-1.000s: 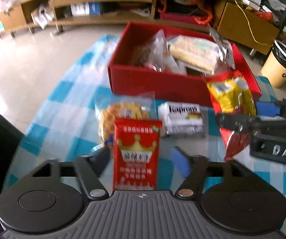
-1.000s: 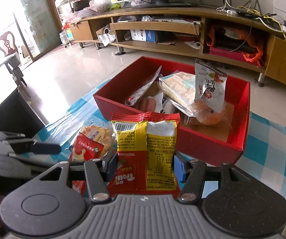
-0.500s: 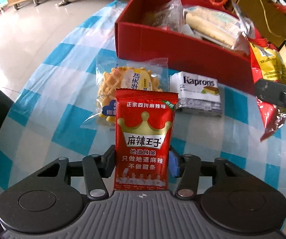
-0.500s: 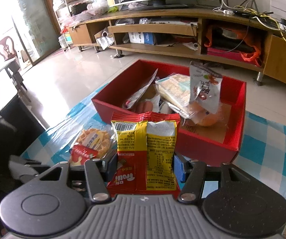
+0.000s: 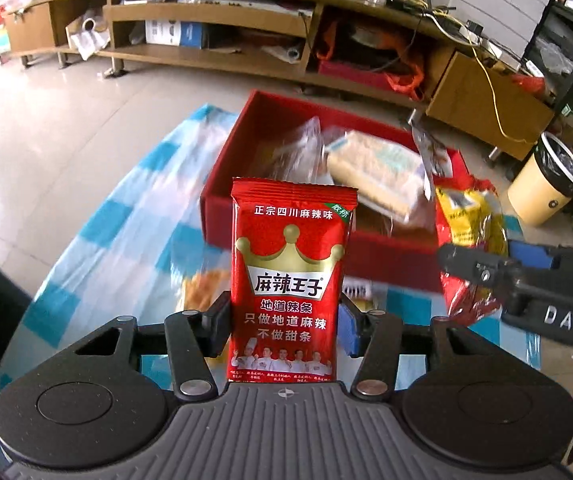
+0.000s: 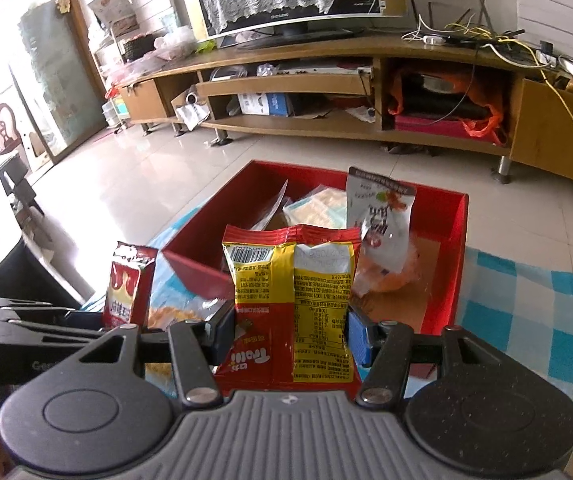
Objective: Organize snacks
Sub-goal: 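Lift and carry both packets over the red box with both tools, then open both tools to drop the packets into the red box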
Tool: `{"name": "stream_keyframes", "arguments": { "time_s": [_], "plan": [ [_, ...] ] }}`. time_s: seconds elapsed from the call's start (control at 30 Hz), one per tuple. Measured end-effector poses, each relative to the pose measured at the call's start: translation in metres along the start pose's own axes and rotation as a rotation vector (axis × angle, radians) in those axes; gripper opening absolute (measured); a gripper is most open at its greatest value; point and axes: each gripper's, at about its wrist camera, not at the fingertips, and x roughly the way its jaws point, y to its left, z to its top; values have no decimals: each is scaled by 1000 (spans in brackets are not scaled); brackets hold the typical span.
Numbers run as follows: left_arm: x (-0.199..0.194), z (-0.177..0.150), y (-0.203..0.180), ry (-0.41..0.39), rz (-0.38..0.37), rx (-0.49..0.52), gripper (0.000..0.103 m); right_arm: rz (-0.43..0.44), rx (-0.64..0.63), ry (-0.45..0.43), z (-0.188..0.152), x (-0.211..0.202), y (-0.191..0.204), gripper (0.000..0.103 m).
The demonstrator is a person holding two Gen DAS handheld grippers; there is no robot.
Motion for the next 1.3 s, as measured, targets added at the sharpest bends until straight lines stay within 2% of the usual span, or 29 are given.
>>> {"name": "stream_keyframes", "arguments": {
  "time_s": [0.57, 1.03, 1.1, 1.17, 1.3],
  "plan": [
    [52, 72, -29, -75, 58, 38, 60, -40, 77, -8, 42, 46, -32, 56],
    [87, 95, -25, -65, 102, 8, 63, -73, 61, -23, 64, 76, -42, 56],
    [89, 96, -26, -68, 105, 10, 68, -71, 55, -29, 65, 78, -43, 57],
    [89, 97, -28, -79, 116, 17, 79, -76, 54, -32, 66, 80, -44, 58],
    [87, 97, -27, -95, 138, 19, 86, -78, 70, -38, 68, 83, -49, 59]
  ]
}}
